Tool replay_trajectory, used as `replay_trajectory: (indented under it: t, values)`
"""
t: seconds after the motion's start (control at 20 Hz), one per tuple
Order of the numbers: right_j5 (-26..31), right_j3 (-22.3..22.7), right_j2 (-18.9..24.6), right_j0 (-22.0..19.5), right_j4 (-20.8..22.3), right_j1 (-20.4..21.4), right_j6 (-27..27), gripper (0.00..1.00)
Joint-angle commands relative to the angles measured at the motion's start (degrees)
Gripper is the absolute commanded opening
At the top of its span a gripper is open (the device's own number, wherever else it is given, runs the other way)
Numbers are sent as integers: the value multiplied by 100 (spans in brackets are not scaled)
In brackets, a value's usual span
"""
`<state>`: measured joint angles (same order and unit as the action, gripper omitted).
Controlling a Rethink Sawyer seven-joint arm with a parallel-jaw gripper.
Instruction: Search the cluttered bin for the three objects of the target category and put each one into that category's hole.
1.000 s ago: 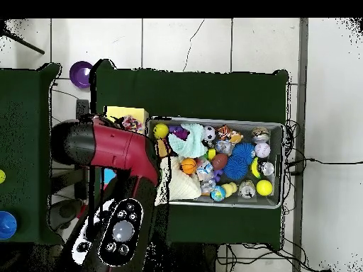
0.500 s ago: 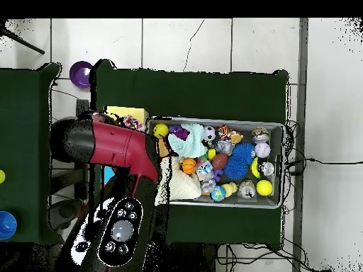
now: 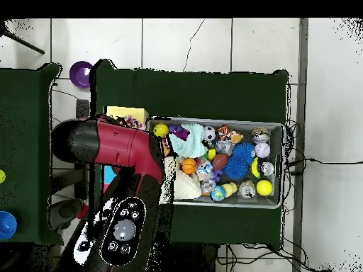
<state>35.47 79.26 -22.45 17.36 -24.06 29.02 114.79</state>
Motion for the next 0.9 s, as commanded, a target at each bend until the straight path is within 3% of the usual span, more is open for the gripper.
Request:
replay_trajectory:
  t: [0.05, 0.5, 0.9]
  values:
    - [554, 156, 255, -312, 433, -189, 481, 0]
    - [-287, 597, 471, -478, 524, -181, 654, 0]
    - [-596, 882, 620, -543, 391, -125, 855, 0]
